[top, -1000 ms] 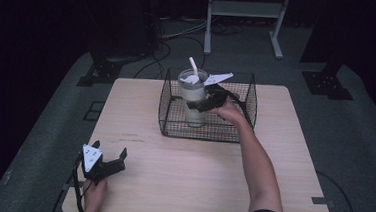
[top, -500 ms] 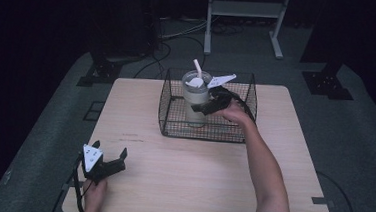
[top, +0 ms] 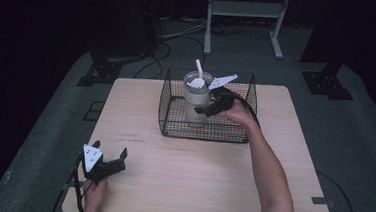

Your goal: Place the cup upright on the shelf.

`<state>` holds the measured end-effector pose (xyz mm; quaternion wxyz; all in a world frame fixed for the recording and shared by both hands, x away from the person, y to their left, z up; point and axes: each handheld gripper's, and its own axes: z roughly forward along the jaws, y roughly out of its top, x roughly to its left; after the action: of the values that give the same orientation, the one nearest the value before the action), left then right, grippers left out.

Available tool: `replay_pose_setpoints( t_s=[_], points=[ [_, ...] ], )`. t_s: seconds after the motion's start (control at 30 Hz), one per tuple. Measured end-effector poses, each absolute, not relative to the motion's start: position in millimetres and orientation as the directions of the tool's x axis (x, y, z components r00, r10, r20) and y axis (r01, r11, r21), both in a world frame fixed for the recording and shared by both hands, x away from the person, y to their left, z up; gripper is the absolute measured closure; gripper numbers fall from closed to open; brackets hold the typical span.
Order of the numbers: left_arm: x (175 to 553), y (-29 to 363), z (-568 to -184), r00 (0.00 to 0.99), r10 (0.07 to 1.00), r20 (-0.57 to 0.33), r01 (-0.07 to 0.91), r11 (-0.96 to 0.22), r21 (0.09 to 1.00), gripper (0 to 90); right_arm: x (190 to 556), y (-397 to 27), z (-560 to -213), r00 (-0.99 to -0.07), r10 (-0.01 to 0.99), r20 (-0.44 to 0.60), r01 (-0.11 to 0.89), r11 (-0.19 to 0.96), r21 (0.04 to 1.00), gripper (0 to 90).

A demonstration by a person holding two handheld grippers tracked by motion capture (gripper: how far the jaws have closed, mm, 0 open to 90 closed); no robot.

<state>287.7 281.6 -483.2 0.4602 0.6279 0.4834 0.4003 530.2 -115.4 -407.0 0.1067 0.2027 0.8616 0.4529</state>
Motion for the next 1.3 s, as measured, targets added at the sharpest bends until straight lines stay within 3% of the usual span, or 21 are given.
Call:
replay_pose_setpoints(
  t_s=[0.43,0.93,1.3],
  points=[
    [287.7,281.2,-483.3,0.214,0.975,0.061,0.235,-0.112,0.965,0.0,518.3,-126.7,-388.6,-0.884,0.468,-0.004,0.275,0.526,0.805,8.9],
    [287.3,281.0,-483.3,0.216,0.974,0.066,0.235,-0.117,0.965,0.0,505.9,-147.7,-375.8,-0.828,0.55,0.11,0.401,0.443,0.802,8.9],
    [286.8,281.0,-483.3,0.216,0.974,0.066,0.235,-0.118,0.965,0.0,493.9,-150.2,-361.2,-0.83,0.551,0.082,0.387,0.464,0.797,8.9]
  ],
)
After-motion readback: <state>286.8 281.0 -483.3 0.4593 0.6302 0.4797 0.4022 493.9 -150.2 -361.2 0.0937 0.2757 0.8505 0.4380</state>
